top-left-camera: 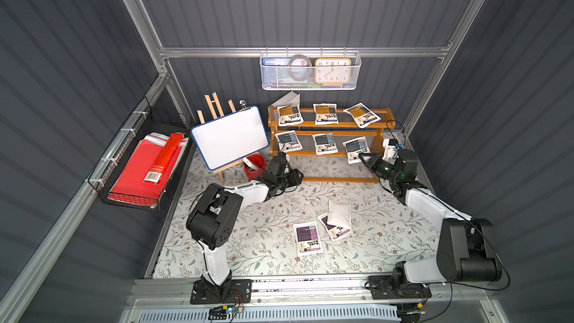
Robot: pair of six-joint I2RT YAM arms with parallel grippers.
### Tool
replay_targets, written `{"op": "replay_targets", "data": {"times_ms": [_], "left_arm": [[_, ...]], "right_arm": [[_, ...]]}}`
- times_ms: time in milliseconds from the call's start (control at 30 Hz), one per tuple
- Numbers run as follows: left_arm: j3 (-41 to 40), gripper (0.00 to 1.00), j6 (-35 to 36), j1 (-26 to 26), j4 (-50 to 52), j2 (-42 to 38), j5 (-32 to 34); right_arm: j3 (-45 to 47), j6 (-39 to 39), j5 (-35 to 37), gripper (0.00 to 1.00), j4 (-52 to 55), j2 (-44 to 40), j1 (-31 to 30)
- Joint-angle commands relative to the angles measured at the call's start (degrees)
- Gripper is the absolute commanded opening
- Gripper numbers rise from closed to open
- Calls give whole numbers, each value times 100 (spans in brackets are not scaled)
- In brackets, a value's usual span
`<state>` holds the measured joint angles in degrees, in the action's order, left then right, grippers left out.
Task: Place the bagged coffee beans on the shelf by color
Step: Place the bagged coffee beans on the shelf.
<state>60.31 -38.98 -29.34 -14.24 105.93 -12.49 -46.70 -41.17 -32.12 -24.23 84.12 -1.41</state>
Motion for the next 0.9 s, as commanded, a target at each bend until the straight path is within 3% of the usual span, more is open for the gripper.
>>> {"op": "replay_targets", "data": {"times_ms": [0,200,300,367,467,633,867], "left_arm": [[-59,52,237,-28,224,-222,136],[-56,52,320,-25,316,-260,172],[-91,52,339,-25,342,-284,162],[-98,53,386,-28,359,-292,146],[-76,54,489,-28,426,-276,115],[-77,57,593,-28,557,-229,66],[-23,58,652,-28,617,-203,8]], "right_arm": [[-336,-163,-149,0,-425,379,110],[-743,-642,-328,2,-891,1178,141],[-726,-848,-215,23,-1060,1317,141],[-699,-851,-83,44,-960,1294,141],[-573,-768,148,64,-767,1054,136],[-267,-495,681,72,99,425,117],[439,-106,1188,73,1194,-532,34]]}}
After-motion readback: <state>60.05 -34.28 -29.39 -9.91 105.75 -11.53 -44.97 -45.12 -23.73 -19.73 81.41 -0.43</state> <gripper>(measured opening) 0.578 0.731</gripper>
